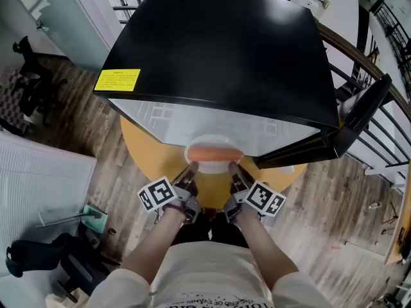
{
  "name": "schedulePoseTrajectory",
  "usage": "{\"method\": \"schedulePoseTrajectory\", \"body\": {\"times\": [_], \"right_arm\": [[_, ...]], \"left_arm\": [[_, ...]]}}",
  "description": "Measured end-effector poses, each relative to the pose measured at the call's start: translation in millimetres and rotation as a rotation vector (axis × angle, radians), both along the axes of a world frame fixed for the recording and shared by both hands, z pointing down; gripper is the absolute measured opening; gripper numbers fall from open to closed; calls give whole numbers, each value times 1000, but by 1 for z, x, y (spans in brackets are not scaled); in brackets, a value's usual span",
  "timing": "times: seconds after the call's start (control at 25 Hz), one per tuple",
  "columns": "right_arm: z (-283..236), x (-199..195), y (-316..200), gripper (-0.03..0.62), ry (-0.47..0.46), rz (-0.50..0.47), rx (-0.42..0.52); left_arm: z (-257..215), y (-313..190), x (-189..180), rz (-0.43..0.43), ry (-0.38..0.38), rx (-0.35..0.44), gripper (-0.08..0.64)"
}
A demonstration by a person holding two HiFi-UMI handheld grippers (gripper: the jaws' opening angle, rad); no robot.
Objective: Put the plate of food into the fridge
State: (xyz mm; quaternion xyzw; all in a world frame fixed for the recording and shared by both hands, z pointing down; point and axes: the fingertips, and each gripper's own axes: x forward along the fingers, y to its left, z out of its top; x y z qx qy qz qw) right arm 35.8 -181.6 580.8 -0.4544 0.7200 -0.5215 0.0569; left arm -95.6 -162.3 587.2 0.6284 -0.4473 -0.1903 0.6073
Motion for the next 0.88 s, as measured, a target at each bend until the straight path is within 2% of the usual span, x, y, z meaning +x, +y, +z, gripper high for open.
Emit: {"method": "schedulePoseTrajectory", "body": {"times": [0.88], "right_arm": [[46, -7, -62, 63, 54, 63, -16]], "left_arm": [[47, -67, -8, 5, -23, -38, 43]]}}
